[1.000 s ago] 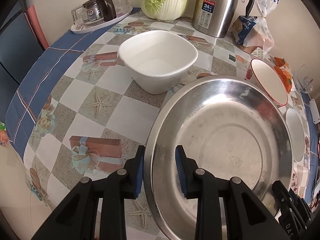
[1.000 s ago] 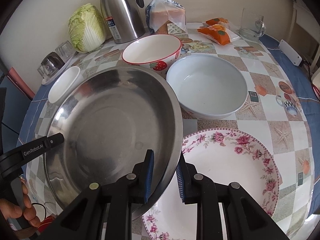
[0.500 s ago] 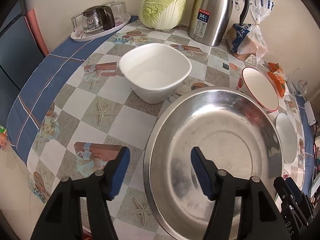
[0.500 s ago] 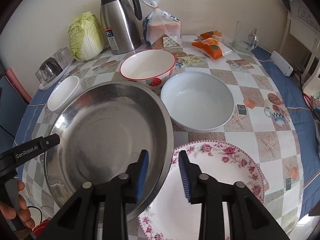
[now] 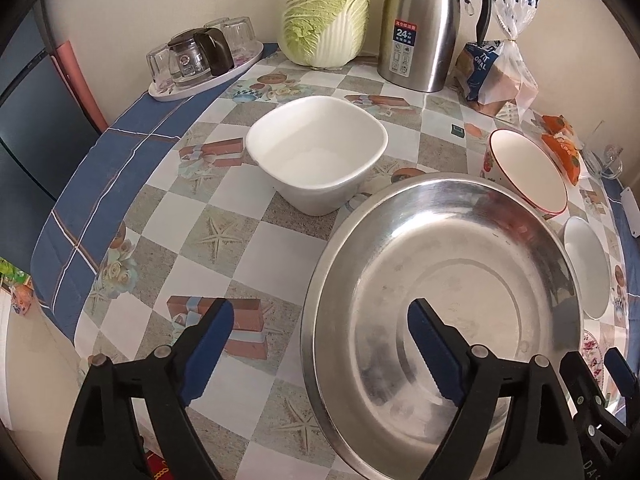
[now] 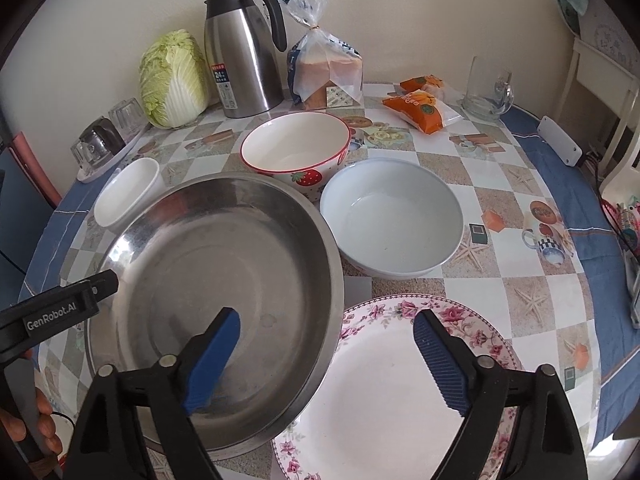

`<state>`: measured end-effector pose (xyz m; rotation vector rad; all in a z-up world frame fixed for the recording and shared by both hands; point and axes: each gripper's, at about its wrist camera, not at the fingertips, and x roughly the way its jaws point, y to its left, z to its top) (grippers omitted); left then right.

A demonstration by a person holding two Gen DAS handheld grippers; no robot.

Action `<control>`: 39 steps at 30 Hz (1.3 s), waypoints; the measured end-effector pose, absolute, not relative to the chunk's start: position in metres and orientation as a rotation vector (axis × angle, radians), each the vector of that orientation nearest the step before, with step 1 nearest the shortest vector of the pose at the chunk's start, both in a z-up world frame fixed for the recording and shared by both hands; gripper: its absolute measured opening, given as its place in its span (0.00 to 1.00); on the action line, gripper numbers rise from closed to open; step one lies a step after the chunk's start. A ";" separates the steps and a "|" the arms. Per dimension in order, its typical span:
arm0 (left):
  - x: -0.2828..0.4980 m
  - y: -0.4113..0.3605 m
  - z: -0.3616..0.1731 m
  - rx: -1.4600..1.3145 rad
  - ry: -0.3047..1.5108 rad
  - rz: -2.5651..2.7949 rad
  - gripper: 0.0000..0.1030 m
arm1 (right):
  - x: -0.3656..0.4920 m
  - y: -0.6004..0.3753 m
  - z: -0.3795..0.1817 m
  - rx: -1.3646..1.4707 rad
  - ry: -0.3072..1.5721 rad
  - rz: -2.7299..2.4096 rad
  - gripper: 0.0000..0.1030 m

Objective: Organize plates and bowls
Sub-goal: 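Open both grippers and release the steel basin rim, then move both tools to the rim of the rose-patterned round plate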

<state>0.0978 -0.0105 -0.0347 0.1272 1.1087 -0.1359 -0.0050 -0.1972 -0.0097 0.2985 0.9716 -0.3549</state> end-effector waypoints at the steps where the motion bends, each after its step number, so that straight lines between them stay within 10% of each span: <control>1: 0.098 -0.009 -0.035 0.124 1.108 -0.130 0.89 | -0.005 -0.197 -0.010 0.297 0.971 -0.356 0.91; 39: 0.017 -0.050 -0.005 0.225 0.811 -0.315 0.96 | -0.068 -0.222 0.001 0.297 0.856 -0.436 1.00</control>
